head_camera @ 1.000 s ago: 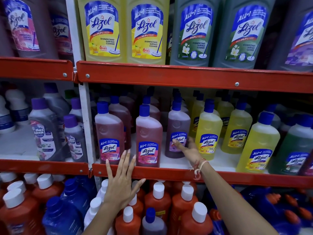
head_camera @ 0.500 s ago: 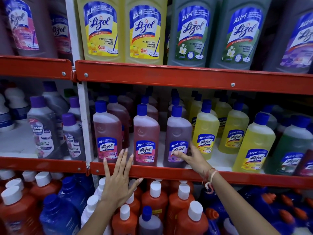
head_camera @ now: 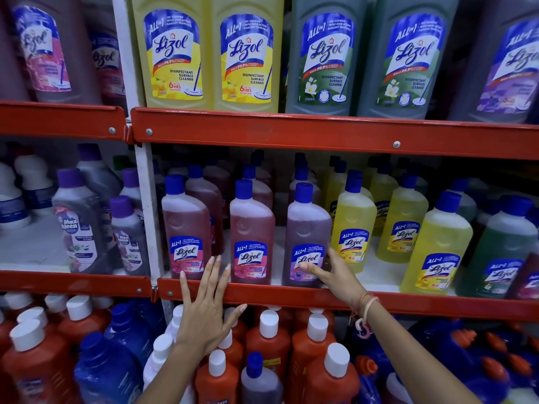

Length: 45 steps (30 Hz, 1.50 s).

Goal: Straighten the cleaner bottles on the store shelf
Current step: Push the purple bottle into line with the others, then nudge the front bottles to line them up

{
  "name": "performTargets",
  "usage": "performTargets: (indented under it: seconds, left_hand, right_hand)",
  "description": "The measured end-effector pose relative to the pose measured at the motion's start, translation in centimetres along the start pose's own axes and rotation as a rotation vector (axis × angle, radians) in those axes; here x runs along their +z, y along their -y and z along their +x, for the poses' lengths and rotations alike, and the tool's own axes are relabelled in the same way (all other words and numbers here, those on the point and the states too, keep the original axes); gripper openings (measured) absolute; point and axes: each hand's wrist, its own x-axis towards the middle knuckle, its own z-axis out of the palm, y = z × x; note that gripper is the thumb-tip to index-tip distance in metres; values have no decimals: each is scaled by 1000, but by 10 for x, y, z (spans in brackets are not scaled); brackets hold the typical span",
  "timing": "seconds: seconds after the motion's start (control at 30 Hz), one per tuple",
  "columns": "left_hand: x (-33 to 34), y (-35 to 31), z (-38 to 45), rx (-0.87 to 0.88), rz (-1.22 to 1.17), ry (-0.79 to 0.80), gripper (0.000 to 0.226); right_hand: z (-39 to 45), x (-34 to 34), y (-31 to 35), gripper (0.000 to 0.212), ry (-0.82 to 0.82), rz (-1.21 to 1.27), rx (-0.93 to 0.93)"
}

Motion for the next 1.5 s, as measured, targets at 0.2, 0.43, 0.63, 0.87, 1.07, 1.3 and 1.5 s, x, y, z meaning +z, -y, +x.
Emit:
performTargets:
  seconds: [0.2,0.43,0.63,0.87,1.07,1.3,1.5]
  left_hand:
    - [1,0,-2,9,-8,-21,84]
    - [3,0,-1,1,1,-29,83]
    - [3,-1,-3,-3,4,-26,81]
    - [0,-1,-3,-15,-6,-26,79]
    - [-1,-2,-2,-30,-8,-2,79]
    - [-2,-4,-3,-43,-10,12,79]
    - [-6,-6,-4,-58,-1,44,79]
  right_hand:
    - [-8,-18,0,74,32,87,8]
    - [-7,-65,-22,47,-497,157,-80]
    - [28,-76,-33,69,-334,177,95]
    - [36,-77,-32,48,-74,140,157]
    - [26,-84,-30,40,-45,116,129]
    - [2,-93,-25,26,-12,23,117]
    - [-8,-99,-22,32,23,0,116]
